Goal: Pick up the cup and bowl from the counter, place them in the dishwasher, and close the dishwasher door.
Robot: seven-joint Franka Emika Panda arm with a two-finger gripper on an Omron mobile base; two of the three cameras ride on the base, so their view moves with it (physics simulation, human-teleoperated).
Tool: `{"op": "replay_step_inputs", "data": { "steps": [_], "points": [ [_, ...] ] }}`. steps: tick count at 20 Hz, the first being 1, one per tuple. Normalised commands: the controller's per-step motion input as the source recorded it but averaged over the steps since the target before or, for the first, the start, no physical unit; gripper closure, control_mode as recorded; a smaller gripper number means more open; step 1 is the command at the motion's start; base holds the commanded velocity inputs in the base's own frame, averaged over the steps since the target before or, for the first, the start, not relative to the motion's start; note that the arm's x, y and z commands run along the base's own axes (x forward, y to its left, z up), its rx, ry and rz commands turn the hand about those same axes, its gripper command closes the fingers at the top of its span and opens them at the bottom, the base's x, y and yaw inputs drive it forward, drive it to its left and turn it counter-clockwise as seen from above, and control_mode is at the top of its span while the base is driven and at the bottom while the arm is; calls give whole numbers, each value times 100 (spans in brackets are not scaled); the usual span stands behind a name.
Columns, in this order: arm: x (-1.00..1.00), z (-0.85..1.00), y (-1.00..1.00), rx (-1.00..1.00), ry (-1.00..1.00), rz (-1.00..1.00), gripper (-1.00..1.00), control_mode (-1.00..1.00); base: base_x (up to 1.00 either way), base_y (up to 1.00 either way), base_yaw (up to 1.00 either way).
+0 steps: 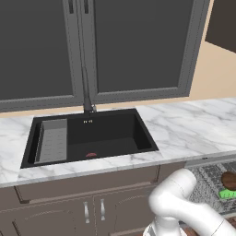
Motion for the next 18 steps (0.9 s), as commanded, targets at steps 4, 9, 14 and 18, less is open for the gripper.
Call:
{"op": "replay_step_inputs", "data": {
  "steps": [4,9,14,18],
  "points": [
    [58,-76,-3,-21,-35,0,-100,-100,0,0,0],
    [47,-76,-1,-23,-36,0,-100,-100,0,0,0],
    [47,-75,0,-26,-37,0,-100,-100,0,0,0],
    [48,-77,0,-29,-39,0,-100,-100,0,0,0]
  ]
}}
